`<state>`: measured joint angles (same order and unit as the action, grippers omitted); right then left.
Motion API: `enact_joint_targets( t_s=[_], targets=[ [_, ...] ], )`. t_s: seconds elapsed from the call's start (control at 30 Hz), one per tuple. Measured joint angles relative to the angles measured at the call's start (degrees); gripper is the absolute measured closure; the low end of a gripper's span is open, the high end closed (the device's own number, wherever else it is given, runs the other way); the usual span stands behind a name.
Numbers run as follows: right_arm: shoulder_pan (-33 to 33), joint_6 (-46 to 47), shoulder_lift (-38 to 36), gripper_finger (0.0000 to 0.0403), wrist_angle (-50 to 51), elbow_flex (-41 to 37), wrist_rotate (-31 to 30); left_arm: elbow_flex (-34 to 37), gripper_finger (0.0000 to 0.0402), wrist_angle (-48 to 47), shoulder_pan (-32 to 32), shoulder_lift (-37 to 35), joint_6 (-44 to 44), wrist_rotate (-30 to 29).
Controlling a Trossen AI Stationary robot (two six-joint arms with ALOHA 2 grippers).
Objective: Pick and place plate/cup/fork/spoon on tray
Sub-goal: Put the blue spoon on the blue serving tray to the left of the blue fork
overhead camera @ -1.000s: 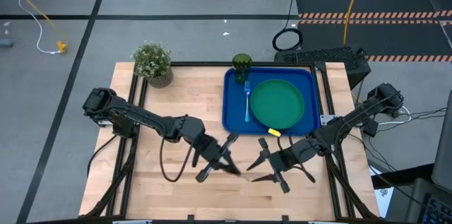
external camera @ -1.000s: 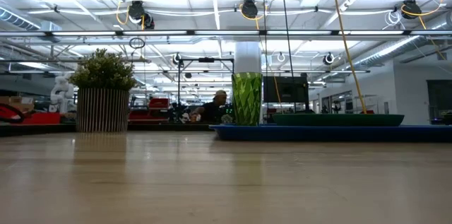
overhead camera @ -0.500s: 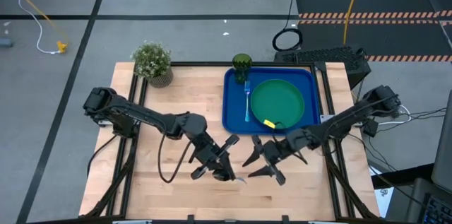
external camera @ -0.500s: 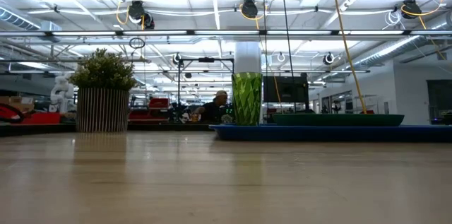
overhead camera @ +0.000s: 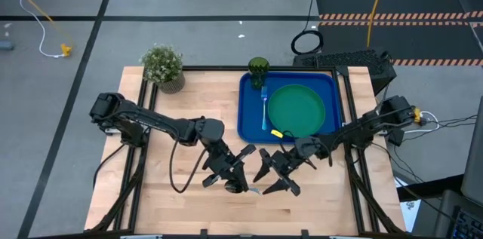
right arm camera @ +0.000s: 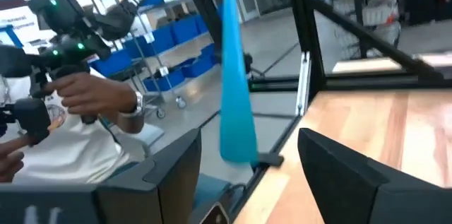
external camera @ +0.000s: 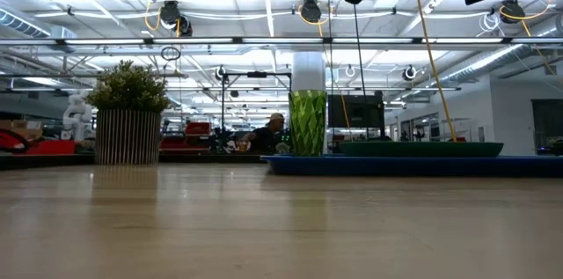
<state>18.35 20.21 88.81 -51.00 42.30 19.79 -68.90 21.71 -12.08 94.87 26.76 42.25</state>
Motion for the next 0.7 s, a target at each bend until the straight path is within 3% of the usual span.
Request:
enact_joint_targets(
  t_s=[0.23, 0.47, 0.7],
  targets=[
    [-0.9, 0.8, 2.5, 0.0187, -4.4, 0.1, 0.4, 0.0, 0.0396, -1.0, 0.8, 0.3, 0.8, 0.0],
    [-2.8, 4.0, 6.6, 0.0222, -9.5, 0.1, 5.8, 0.0, 0.0395, -2.6, 0.8, 1.0, 4.4, 1.4],
    [-3.4, 4.4, 7.2, 0.0271, -10.5, 0.2, 7.5, 0.0, 0.0395, -4.1, 0.9, 1.1, 5.1, 2.3]
  ],
)
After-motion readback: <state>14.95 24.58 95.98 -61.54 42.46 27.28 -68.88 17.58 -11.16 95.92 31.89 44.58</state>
